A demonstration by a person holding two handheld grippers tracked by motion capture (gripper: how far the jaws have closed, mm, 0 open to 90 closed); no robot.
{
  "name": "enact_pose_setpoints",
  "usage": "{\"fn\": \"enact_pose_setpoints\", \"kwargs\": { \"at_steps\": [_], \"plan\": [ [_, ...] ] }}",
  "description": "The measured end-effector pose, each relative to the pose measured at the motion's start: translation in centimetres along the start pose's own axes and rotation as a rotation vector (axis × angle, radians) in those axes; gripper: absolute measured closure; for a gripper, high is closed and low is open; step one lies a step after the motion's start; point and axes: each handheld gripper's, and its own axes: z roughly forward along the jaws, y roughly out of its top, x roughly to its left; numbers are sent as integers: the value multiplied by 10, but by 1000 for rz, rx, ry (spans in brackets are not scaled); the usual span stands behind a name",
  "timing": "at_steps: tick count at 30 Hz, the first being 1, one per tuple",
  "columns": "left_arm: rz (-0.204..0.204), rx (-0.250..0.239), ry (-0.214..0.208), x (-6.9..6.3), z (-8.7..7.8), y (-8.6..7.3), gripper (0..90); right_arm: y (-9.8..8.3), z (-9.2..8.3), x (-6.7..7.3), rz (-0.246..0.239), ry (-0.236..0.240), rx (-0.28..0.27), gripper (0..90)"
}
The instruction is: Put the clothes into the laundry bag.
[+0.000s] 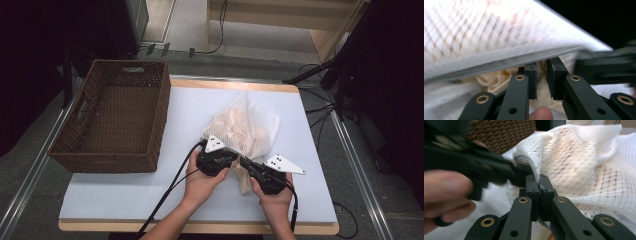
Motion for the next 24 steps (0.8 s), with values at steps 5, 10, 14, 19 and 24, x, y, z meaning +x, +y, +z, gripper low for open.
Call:
{"fn": "enact_pose_setpoints", "kwargs": {
  "at_steps": [5, 10, 14, 19, 24],
  "plan": [
    [21, 27, -57, 4, 3, -13, 592, -3, 4, -1, -3, -10, 28, 892],
    [60, -57, -41, 17, -40, -22, 392, -4, 5, -4, 2, -13, 33, 892],
    [-32, -113, 48, 49, -71, -40, 400, -4, 5, -4, 6, -11, 35, 892],
    [-66, -39, 165, 60, -65, -49, 419, -4, 6, -3, 7, -11, 39, 892],
    [-100, -46, 157, 54, -46, -37, 391, -5, 7, -2, 5, -8, 44, 892]
  ]
}}
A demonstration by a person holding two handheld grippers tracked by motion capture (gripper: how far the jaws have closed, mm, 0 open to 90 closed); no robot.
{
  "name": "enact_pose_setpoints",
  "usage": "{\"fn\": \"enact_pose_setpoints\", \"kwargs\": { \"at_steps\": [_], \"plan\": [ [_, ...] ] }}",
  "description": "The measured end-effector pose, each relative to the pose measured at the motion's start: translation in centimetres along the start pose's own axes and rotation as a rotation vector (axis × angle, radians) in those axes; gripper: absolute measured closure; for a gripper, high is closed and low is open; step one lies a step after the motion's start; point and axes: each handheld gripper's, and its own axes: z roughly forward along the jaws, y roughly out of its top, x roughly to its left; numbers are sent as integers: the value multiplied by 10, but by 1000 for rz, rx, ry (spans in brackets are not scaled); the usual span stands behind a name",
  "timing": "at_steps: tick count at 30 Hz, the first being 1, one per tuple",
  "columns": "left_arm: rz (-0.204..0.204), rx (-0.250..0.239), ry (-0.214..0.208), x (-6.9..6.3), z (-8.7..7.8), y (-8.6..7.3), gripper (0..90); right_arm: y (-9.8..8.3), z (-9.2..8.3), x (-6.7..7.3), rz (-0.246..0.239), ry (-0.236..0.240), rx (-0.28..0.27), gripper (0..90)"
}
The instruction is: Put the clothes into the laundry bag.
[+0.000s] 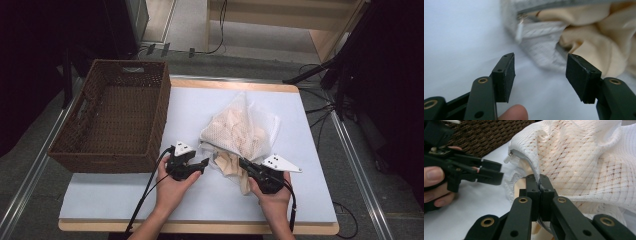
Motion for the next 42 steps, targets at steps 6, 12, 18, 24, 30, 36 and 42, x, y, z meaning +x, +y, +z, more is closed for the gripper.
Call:
{"fn": "enact_pose_setpoints", "kwargs": {
  "at_steps": [6, 12, 18, 24, 30, 36, 42],
  "plan": [
    [47, 58, 82, -4, 17, 8, 521, -1, 0, -3, -2, 4, 1, 891],
    [49, 110, 47, 2, 15, 11, 899, 0, 0, -1, 2, 7, 2, 891],
    [58, 111, -21, 0, -11, -5, 900, 0, -2, 1, 0, 10, -2, 891],
    [57, 116, -74, -1, -37, -24, 900, 2, -6, 6, -13, 12, -8, 891],
    [95, 113, -82, -8, -52, -45, 900, -2, -14, 10, -11, 14, -1, 891],
    [98, 18, -72, -19, -73, -35, 635, -6, -17, 7, 3, 18, 10, 890],
    [167, 0, -107, -54, -61, -20, 512, -6, -14, 5, 7, 18, 16, 890]
  ]
}}
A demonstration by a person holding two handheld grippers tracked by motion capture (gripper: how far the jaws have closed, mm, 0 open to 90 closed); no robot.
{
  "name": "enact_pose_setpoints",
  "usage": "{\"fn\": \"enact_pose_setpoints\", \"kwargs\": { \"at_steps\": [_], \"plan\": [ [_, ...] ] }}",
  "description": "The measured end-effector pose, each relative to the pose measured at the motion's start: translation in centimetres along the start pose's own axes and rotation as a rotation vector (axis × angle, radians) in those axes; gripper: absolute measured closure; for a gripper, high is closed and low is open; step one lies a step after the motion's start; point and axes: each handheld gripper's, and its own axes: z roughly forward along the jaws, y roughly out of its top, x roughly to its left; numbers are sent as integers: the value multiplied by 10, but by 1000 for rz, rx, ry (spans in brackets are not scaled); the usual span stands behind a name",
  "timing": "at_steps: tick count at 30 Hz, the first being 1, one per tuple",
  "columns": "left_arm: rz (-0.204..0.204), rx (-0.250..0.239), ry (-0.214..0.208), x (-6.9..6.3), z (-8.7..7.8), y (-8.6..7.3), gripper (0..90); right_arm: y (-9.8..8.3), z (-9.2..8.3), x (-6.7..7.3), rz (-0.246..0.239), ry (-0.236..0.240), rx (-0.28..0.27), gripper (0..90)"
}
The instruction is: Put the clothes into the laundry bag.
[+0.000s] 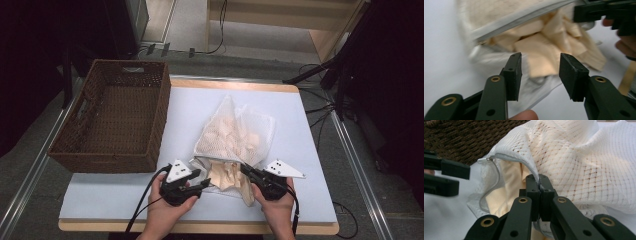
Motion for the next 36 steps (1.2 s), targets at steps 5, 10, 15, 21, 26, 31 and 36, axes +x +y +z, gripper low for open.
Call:
{"fn": "enact_pose_setpoints", "kwargs": {
  "at_steps": [5, 10, 15, 21, 26, 31, 36],
  "plan": [
    [62, 78, -27, -31, 42, 6, 377, 0, 2, -1, -1, 1, 1, 890],
    [113, 131, 46, -52, 77, 9, 175, 1, 2, -3, -1, 2, -6, 890],
    [137, 141, 159, -54, 92, 12, 256, 1, 0, -4, 5, 1, -11, 891],
    [149, 126, 179, -48, 89, 16, 616, 2, -1, -6, 13, 0, -15, 890],
    [112, 108, 126, -37, 82, 22, 746, 2, -2, -4, 4, -2, -23, 890],
    [61, 21, 139, -28, 76, 36, 757, 3, -3, -2, 0, 0, -36, 891],
    [14, -23, 188, -13, 88, 42, 752, 4, -5, 2, -4, 3, -43, 891]
  ]
}}
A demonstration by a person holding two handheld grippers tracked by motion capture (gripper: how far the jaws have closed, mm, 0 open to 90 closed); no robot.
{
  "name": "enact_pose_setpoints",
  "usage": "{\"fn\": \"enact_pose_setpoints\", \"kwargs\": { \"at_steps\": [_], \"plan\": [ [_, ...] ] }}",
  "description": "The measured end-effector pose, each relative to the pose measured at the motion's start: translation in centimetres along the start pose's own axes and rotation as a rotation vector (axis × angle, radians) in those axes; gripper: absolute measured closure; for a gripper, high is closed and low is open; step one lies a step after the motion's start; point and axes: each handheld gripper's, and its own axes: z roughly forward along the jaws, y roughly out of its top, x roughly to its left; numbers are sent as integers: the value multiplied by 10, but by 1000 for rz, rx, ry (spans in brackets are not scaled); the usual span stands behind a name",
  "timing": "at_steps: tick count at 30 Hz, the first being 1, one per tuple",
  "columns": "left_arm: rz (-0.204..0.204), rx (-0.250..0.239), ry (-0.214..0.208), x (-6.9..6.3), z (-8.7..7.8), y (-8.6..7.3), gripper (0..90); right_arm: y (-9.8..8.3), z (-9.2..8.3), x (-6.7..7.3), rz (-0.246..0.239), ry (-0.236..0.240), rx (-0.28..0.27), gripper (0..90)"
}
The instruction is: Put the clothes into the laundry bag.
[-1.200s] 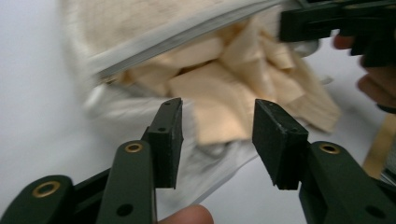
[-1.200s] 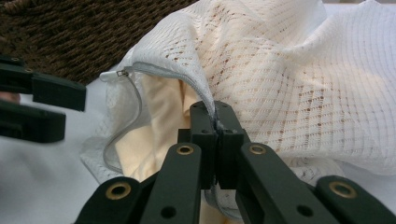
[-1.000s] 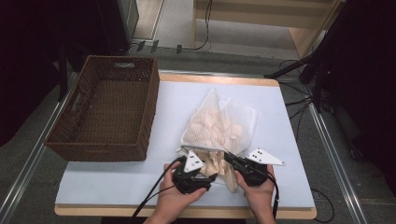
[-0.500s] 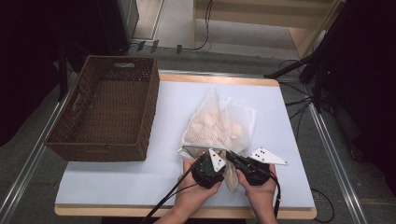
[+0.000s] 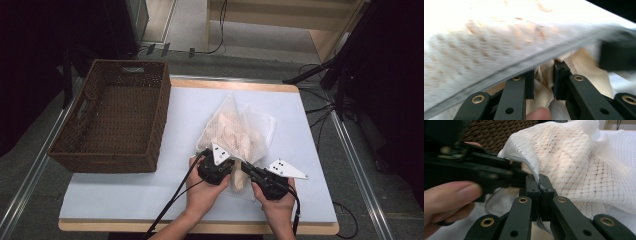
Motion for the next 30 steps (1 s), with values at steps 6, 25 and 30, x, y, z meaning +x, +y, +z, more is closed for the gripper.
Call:
{"fn": "enact_pose_setpoints", "kwargs": {
  "at_steps": [6, 25, 30],
  "plan": [
    [-8, 55, 3, 10, 14, -8, 655, -3, 1, -5, 9, -11, 16, 891],
    [126, 143, -31, -16, 5, -19, 694, -3, 3, -7, 19, -17, 22, 891],
    [21, 10, -40, -2, -1, -9, 770, 0, 0, -4, 11, -11, 2, 891]
  ]
}}
